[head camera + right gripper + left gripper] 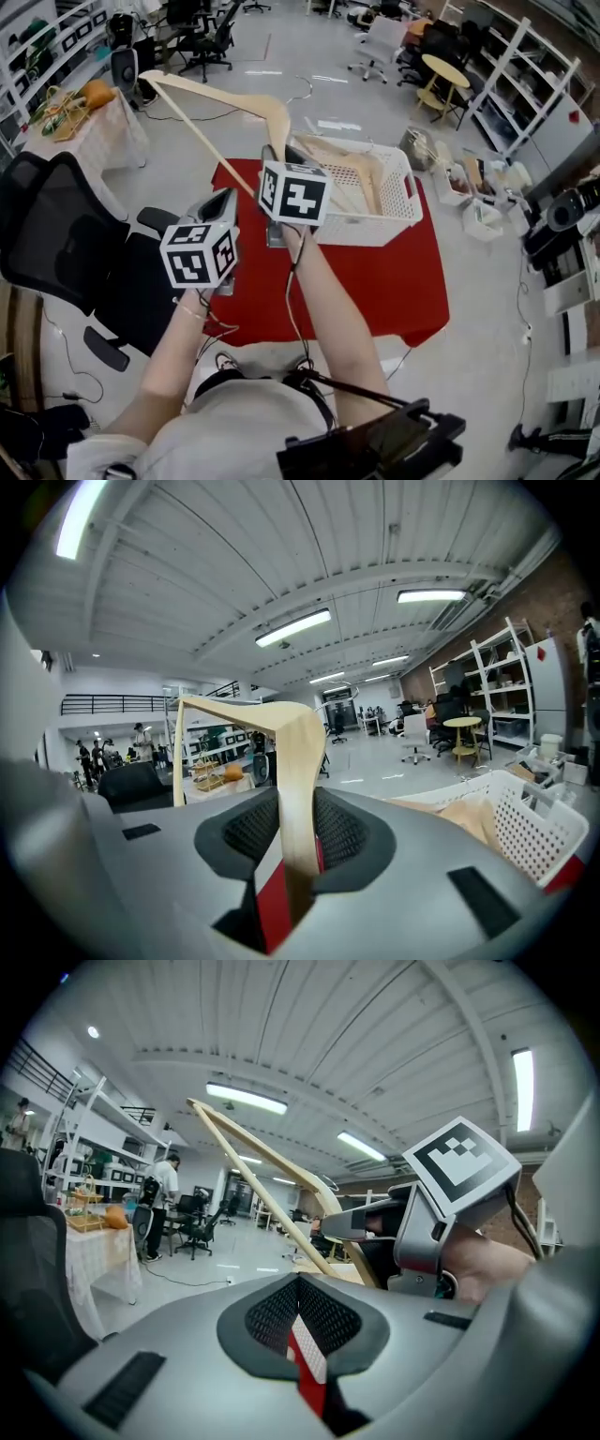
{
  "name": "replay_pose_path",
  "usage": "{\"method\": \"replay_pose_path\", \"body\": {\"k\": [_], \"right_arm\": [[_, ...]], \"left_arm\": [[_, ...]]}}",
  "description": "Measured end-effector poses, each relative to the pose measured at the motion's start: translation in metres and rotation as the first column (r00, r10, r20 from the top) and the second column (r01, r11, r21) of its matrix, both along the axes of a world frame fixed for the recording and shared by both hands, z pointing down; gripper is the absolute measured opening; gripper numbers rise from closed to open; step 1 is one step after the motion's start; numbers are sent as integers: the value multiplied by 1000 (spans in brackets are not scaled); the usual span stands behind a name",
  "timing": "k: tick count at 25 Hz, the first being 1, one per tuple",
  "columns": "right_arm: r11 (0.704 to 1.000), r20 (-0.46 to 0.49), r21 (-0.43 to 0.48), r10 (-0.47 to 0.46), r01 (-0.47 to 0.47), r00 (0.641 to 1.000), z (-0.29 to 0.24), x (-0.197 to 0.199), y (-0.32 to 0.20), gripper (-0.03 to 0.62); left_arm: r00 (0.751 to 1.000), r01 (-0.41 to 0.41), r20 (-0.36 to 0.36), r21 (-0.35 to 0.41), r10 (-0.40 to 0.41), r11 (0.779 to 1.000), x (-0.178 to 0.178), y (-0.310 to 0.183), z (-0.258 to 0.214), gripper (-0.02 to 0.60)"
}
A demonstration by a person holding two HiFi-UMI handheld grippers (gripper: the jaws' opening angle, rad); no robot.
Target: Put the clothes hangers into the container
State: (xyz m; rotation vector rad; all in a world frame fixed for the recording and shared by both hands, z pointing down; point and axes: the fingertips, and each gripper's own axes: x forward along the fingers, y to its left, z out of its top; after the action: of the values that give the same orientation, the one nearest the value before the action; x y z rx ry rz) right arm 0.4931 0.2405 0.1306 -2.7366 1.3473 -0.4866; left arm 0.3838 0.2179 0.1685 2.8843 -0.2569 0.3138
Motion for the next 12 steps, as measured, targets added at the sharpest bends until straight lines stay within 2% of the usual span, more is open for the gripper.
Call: {"method": "replay_pose_path", "body": {"k": [6, 12], "right_arm": [[999, -20, 22, 25, -24, 1000, -16, 50, 76, 117], [1000, -24, 21, 23, -23, 999, -6, 80, 123, 117]], "left_arm": [[999, -49, -6, 2, 49, 999, 53, 81, -2, 0], [999, -35, -40, -28, 34, 999, 84, 124, 1, 0]]}}
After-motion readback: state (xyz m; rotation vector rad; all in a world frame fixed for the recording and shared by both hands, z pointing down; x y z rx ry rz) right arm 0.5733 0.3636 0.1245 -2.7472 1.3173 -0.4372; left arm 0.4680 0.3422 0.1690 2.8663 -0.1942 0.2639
